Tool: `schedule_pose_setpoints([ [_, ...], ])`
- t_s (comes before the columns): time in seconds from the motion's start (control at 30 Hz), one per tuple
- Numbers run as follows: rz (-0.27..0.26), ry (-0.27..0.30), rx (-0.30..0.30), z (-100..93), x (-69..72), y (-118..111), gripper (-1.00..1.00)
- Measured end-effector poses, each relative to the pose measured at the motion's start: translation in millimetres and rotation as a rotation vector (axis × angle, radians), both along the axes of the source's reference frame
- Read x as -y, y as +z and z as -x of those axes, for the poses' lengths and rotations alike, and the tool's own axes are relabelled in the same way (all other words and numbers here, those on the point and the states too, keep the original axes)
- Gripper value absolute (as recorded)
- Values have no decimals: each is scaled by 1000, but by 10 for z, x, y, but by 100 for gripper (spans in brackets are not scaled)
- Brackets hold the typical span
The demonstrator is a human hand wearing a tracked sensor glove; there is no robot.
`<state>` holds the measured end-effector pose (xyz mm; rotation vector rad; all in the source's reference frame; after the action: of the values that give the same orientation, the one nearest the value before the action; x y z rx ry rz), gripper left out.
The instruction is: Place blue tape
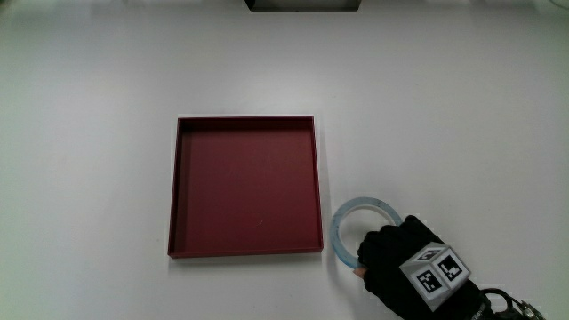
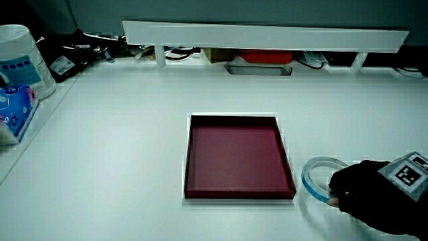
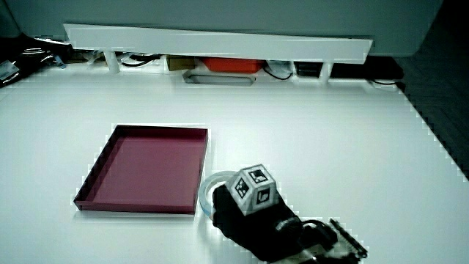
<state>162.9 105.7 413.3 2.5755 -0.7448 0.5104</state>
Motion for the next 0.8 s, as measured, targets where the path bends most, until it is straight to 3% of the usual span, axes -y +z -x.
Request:
schedule_pose_setpoints([
  [0.23,14,12,-48,-82,-104,169,0],
  [0.43,57,8,-60,-84,-199,302,0],
  [0.67,41,-1,-92,-75,-264,397,0],
  [0.8,50,6,-80,-73,-257,380,0],
])
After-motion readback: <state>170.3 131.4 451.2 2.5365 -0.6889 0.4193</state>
